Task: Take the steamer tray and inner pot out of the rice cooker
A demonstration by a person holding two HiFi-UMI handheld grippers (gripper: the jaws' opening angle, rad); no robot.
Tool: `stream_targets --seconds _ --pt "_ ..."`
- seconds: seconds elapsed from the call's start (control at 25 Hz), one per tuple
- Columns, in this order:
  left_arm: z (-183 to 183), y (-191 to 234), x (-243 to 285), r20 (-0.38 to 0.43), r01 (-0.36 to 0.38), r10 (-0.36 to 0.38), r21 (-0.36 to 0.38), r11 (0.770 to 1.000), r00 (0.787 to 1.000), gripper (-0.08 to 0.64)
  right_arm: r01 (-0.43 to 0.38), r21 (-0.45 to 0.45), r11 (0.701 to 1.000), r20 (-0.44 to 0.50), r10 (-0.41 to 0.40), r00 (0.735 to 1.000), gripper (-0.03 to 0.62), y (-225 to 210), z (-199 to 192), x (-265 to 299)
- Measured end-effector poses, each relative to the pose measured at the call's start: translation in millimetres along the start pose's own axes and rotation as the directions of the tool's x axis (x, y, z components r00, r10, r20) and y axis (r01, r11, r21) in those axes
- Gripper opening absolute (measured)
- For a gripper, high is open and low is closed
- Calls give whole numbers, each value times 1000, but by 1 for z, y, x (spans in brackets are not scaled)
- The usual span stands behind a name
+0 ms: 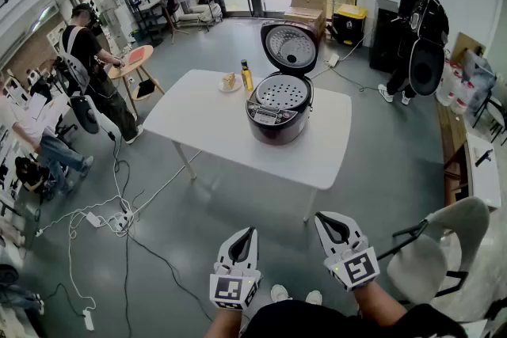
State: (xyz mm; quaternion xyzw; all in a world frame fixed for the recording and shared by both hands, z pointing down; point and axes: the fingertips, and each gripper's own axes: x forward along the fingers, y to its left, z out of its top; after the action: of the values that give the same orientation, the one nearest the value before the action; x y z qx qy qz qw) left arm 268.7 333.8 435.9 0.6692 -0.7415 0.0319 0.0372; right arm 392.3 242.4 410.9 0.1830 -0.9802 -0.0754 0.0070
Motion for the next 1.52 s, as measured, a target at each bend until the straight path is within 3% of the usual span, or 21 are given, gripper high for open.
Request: stream_targets --seconds 0.12,0.32,0.72,0.8,0.92,1.08,1.2,1.32,1.52 --pt "3 -6 -7 -5 -5 5 -38 999 1000 -2 -10 4 1000 2 10 1000 -2 4 5 -9" --pt "4 -10 -12 -14 -10 9 -26 1000 1000 -2 -25 25 999 -48 26 998 -3 13 2 -18" --pt "2 12 -17 -45 -33 34 13 999 998 -2 -55 86 995 13 55 998 14 21 8 2" --pt "5 21 -17 -38 -44 45 14 999 998 0 -45 71 996 15 45 999 95 23 10 11" --pt "6 34 -16 -37 -38 38 6 999 999 128 -3 56 998 7 3 1000 257 24 8 23" --pt "11 53 -16 -31 -61 62 28 998 998 337 72 17 997 13 -72 997 407 20 10 33" --pt "10 75 -10 -30 -108 109 31 994 994 456 116 -15 993 6 -115 993 516 10 4 43" --pt "6 96 4 -33 -138 138 25 990 990 536 144 -38 989 -5 -144 990 578 -3 -4 58" --pt "2 121 42 -44 -116 117 32 993 992 546 157 -38 987 -42 -158 986 591 -25 -19 91"
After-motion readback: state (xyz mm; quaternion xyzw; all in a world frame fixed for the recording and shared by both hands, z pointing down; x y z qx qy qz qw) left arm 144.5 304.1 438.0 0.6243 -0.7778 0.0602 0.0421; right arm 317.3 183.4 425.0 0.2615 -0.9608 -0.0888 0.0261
